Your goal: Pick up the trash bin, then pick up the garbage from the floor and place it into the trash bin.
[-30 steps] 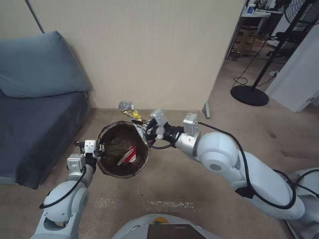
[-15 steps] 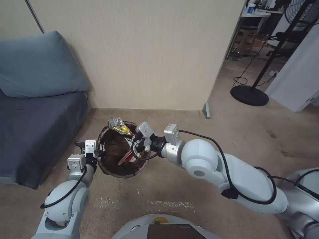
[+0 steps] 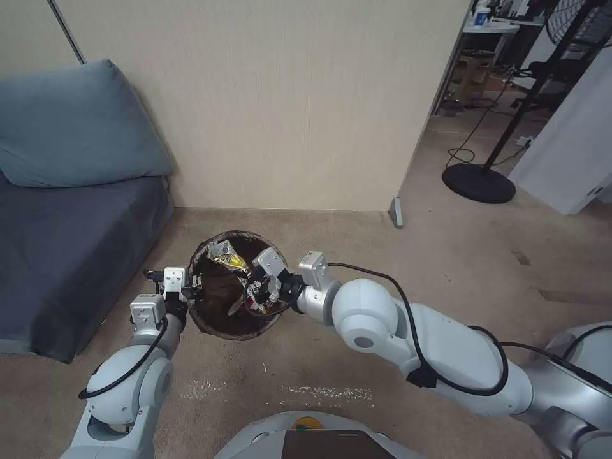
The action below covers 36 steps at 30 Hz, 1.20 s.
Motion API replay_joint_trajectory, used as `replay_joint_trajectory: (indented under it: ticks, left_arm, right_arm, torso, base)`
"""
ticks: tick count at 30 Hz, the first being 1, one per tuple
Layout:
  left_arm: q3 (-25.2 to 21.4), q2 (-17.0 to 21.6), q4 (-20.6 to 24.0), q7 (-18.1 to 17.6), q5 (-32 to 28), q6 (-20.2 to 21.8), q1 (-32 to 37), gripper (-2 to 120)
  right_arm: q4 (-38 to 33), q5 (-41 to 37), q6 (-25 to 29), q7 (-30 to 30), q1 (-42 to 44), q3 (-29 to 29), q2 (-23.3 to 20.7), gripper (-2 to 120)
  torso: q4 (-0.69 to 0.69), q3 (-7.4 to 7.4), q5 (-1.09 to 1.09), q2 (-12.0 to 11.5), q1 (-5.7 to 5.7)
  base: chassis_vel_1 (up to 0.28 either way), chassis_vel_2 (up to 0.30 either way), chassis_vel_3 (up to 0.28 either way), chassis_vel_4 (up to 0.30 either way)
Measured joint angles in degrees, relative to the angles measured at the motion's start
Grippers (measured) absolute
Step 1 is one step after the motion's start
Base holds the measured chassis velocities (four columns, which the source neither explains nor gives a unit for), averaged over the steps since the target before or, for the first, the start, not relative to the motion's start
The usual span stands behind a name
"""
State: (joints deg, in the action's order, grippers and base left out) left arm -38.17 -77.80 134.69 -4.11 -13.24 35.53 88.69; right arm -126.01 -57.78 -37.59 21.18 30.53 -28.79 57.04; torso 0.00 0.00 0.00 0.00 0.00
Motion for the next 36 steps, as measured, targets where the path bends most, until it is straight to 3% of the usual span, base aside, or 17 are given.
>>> replay_joint_trajectory:
  ticks: [6,10,17,18,22,28,36]
  left_arm:
    - [-0.1,0.1,0.0,0.0,-0.1,0.0,0.1,3]
    - [-0.1,0.1,0.0,0.0,-0.1,0.0,-0.1,3]
    - [-0.1,0.0,0.0,0.0,-0.2,0.0,-0.1,3]
    - [0.0,-0.1,0.0,0.0,-0.2,0.0,-0.1,3]
    - [-0.1,-0.1,0.0,0.0,-0.2,0.0,-0.1,3]
    - [-0.2,-0.1,-0.1,0.0,-0.2,0.0,-0.1,3]
    - [-0.3,-0.1,-0.1,0.0,-0.4,0.0,-0.1,3]
  right_arm:
    - [0.2,-0.1,-0.6,0.3,0.1,0.0,0.0,29]
    - [0.2,-0.5,-0.6,0.9,-0.1,0.0,0.2,50]
    - [0.2,-0.7,-0.6,1.1,-0.2,0.3,0.1,68]
    - [0.2,-0.8,-0.6,1.1,-0.2,0.5,0.1,80]
    - [-0.1,-1.2,-0.6,1.2,-0.3,1.1,0.1,93]
    - [-0.8,-2.1,-0.6,1.4,-0.5,2.0,-0.1,99]
    - [-5.3,-7.5,-0.5,2.8,-2.0,8.4,-1.5,100]
  torso:
    - [-0.01,0.0,0.0,0.0,0.0]
    - [0.0,0.0,0.0,0.0,0.0]
    - [-0.01,0.0,0.0,0.0,0.0]
    - [-0.01,0.0,0.0,0.0,0.0]
    - [0.0,0.0,0.0,0.0,0.0]
    - [0.0,0.0,0.01,0.0,0.0]
    - [-0.01,0.0,0.01,0.0,0.0]
  base:
    - [0.0,0.0,0.0,0.0]
    - [0.0,0.0,0.0,0.0]
    - [0.0,0.0,0.0,0.0]
    - [0.0,0.0,0.0,0.0]
    - [0.0,0.0,0.0,0.0]
    - [0.0,0.0,0.0,0.0]
    - [0.0,0.0,0.0,0.0]
